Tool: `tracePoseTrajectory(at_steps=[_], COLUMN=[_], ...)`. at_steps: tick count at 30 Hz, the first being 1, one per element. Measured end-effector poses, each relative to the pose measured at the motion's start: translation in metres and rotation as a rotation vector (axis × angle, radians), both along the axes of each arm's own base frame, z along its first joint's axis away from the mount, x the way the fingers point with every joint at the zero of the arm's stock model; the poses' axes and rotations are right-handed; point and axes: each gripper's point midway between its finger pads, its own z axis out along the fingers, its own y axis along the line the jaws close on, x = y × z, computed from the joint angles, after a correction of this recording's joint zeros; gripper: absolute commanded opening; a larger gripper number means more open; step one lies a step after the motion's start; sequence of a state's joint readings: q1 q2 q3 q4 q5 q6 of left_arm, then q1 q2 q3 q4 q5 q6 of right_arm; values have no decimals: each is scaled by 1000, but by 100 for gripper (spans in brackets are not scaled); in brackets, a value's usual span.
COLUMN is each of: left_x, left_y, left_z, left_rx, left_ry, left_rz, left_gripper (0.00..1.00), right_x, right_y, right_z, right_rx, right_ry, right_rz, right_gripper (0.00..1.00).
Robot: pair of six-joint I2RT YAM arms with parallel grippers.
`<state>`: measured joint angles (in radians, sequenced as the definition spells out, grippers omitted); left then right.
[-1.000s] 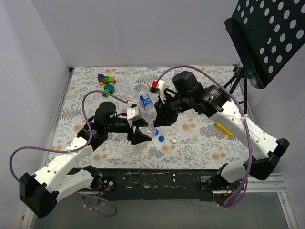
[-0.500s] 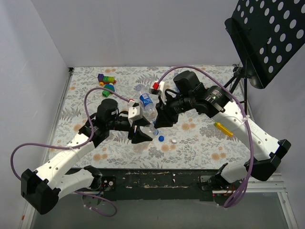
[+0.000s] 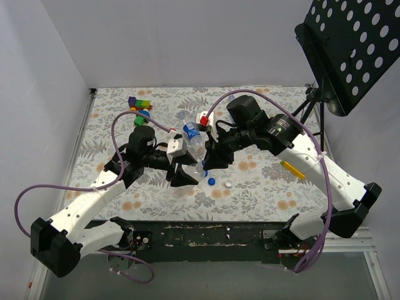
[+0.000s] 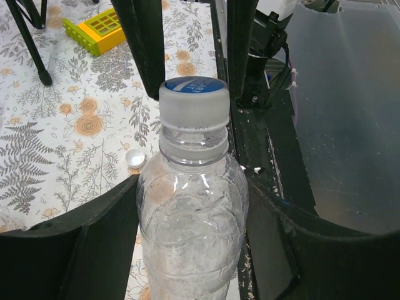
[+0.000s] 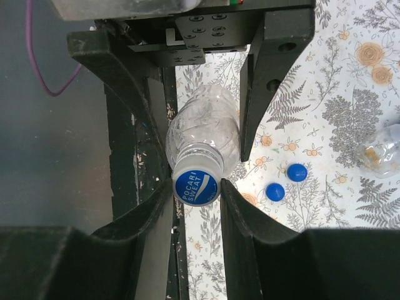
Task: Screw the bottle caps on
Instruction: Screw the bottle cap onto the plastic bottle.
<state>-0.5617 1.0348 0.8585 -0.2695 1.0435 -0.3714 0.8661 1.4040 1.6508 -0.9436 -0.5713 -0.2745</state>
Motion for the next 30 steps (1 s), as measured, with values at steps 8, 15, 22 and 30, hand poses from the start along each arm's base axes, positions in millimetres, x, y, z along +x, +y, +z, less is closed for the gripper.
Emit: tracePoseTrajectory(at_steps=[8, 15, 22, 30], left_x=[3, 7, 0, -4], left_y=[-4, -2, 0, -3], left_z=[2, 3, 3, 7], left_rx=[20, 73, 78, 45], left_ry=[33, 35, 74, 134], left_rz=[-40, -45, -65, -79], left_gripper=[0, 0, 0, 0], right_x=[2, 6, 0, 0], right_y=[0, 0, 4, 5], right_z=[3, 3, 3, 5], right_rx=[2, -22, -29, -12], right_ry=[-66, -118, -168, -235], right_rz=[58, 103, 163, 222], right_gripper=[1, 1, 1, 1])
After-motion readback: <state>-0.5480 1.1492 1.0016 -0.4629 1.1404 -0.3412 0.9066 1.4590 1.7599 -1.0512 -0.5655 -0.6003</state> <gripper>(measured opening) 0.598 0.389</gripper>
